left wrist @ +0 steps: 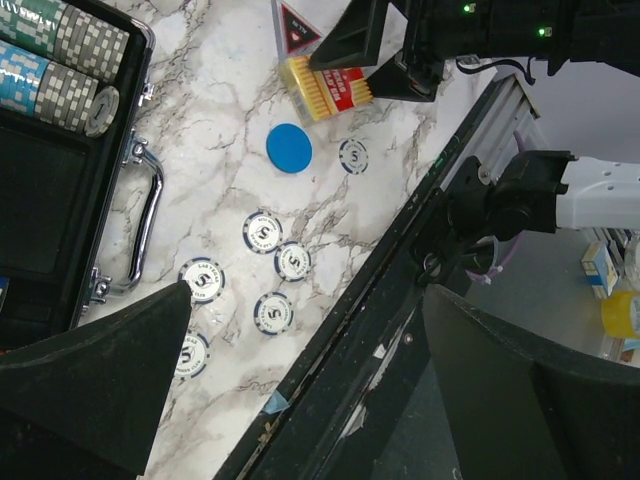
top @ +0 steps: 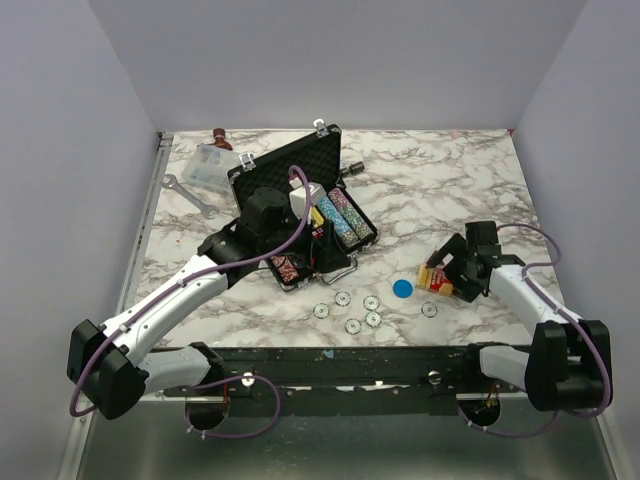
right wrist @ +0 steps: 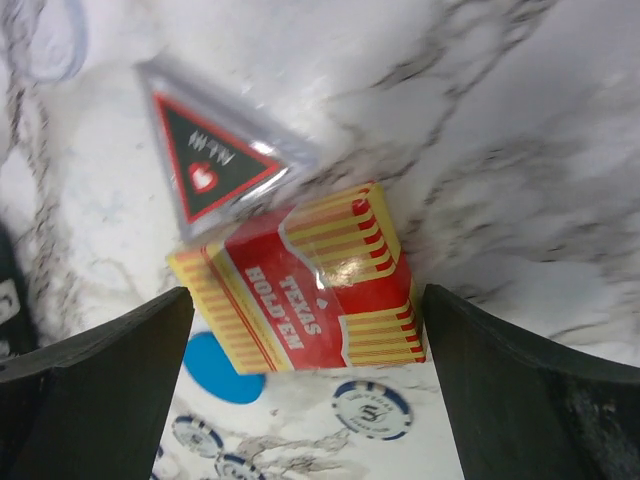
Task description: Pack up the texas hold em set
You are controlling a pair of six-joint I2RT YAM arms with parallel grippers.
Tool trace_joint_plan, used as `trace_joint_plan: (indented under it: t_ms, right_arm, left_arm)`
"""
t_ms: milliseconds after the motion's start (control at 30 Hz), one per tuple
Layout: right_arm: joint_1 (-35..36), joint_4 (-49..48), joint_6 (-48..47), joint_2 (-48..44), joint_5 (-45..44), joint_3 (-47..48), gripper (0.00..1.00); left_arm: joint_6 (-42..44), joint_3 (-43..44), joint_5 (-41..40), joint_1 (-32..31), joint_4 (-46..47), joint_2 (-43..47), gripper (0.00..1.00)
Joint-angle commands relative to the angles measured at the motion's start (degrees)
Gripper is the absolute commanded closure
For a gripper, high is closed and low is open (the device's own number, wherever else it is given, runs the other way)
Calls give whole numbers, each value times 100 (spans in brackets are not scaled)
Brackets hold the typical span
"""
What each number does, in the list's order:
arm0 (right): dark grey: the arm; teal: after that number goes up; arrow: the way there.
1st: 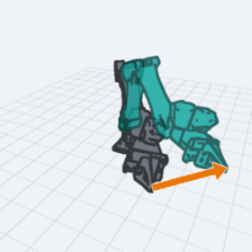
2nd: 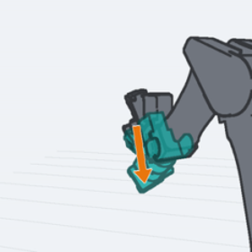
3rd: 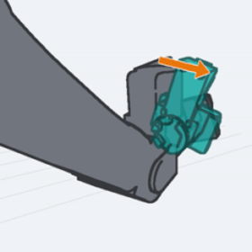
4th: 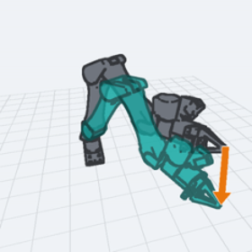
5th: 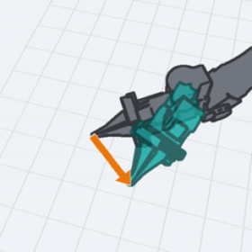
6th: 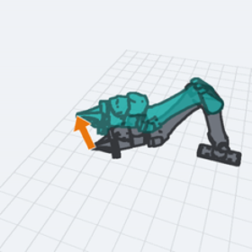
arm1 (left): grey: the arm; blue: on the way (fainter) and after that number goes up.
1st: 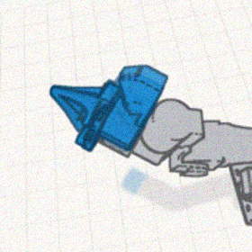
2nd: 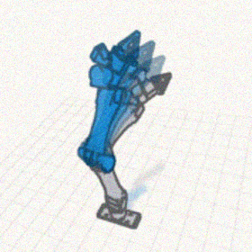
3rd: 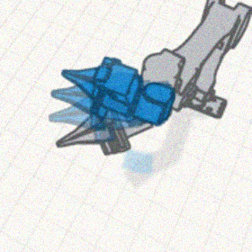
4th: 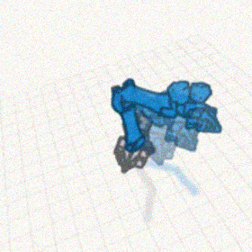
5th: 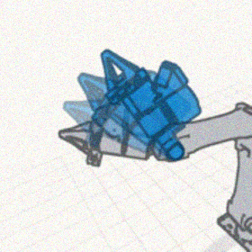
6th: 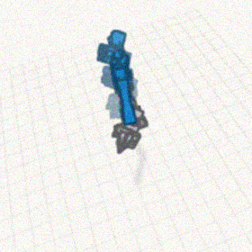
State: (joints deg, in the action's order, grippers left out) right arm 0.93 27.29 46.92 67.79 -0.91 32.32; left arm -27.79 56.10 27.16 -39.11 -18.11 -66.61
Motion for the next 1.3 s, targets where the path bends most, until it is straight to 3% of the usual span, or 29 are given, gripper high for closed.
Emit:
trace_joint_plan:
  t_ms: [0,200,367,567,833,1100,1267]
  right_arm:
    - [532,-592,-28,45,706,12,0]
    - [1331,-1245,-263,763,727,356,0]
    - [2072,-852,-620,1631,-243,1220,0]
    - [2120,-1331,-621,1397,-42,1015,1]
    - [1962,-925,-1278,1484,-1297,1581,0]
    - [1768,-1019,-1621,2555,-896,2147,0]
    - [1823,-1391,-1483,2464,382,1599,6]
  left_arm:
    - [-14,-72,261,7,72,-22,2]
    - [-1,-137,194,7,161,-191,1]
    - [78,-195,105,9,275,-318,2]
    - [109,-273,-53,9,462,-436,3]
    - [-241,-447,-332,-101,325,-305,4]
    - [-554,-462,-479,-200,-25,-109,4]
    - [-648,-480,-604,-294,-114,-43,4]
